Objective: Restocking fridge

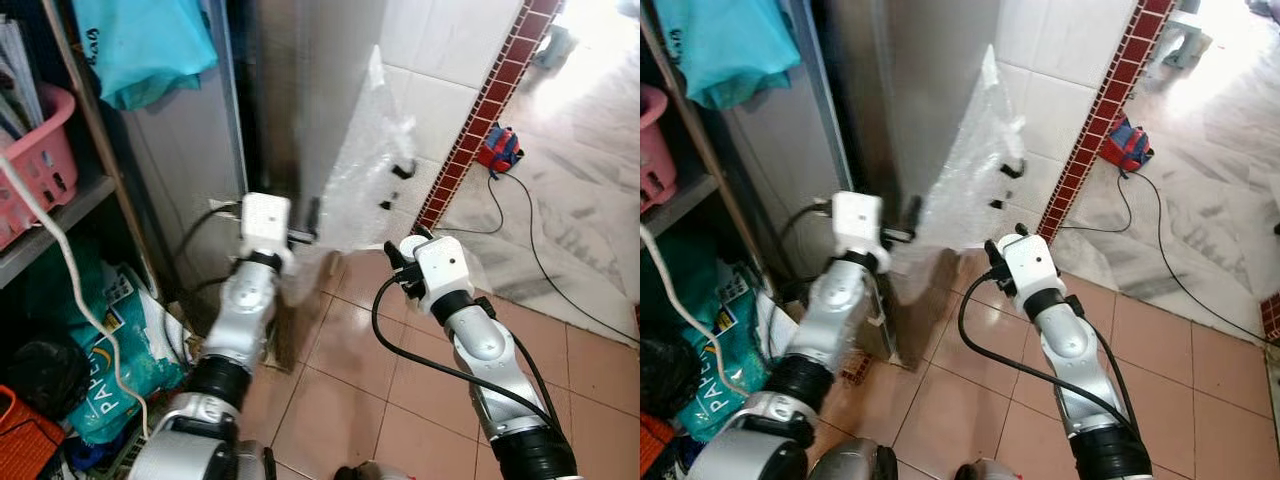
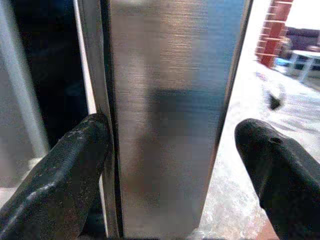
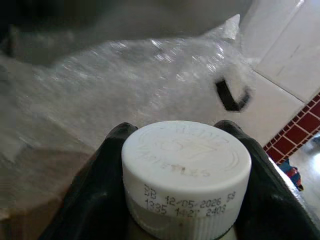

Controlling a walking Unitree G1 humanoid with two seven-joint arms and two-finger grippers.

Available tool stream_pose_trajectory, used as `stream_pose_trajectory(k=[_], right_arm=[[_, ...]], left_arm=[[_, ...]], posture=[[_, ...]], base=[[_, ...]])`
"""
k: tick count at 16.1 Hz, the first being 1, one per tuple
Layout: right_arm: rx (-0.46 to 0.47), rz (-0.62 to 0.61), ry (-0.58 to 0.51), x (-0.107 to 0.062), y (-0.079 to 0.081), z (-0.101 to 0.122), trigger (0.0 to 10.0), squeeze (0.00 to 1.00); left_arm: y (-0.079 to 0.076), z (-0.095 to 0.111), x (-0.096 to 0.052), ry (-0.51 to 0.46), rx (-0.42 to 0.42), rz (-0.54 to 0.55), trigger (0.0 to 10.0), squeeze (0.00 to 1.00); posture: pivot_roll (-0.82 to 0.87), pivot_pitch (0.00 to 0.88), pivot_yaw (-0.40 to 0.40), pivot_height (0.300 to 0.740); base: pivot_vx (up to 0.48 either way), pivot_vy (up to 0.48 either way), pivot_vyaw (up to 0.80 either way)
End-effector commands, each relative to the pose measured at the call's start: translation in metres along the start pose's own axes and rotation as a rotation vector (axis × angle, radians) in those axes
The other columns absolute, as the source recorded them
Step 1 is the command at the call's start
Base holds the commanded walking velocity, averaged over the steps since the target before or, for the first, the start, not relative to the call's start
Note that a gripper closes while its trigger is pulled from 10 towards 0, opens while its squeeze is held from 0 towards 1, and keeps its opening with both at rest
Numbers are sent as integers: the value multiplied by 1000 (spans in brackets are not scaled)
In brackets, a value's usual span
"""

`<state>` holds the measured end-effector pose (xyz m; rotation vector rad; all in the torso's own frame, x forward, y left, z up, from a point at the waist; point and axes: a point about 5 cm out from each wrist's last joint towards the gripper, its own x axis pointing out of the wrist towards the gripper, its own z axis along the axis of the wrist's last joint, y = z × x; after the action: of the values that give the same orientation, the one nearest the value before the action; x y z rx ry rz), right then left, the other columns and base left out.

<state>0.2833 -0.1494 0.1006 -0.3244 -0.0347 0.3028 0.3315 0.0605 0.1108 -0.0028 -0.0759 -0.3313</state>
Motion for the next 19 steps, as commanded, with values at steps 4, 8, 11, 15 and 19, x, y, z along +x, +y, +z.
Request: stream_pose_trajectory(k=[4, 8, 11, 15, 19], right_arm=[[-24, -73, -46, 6, -9, 10, 10000, 0], [-21, -93, -50, 5, -10, 9, 10000, 0], [-19, -103, -49, 4, -8, 8, 10000, 0], [-25, -121, -55, 7, -11, 9, 10000, 0], [-25, -127, -59, 9, -11, 9, 10000, 0]], left_arm=[[-23, -9, 1, 53, -1, -130, 10000, 0], [-22, -9, 1, 47, 9, -151, 10000, 0], [-23, -10, 3, 50, 16, -163, 10000, 0], [-26, -9, 5, 46, 25, -180, 10000, 0], [-29, -10, 4, 48, 31, -193, 10000, 0]], posture=[[-2, 3, -48, 740], [-5, 0, -29, 740], [-10, 0, -21, 740], [-13, 0, -14, 740], [-13, 0, -9, 740]], base=[[0, 0, -200], [376, 0, -528], [429, 0, 0], [401, 0, 0], [404, 0, 0]])
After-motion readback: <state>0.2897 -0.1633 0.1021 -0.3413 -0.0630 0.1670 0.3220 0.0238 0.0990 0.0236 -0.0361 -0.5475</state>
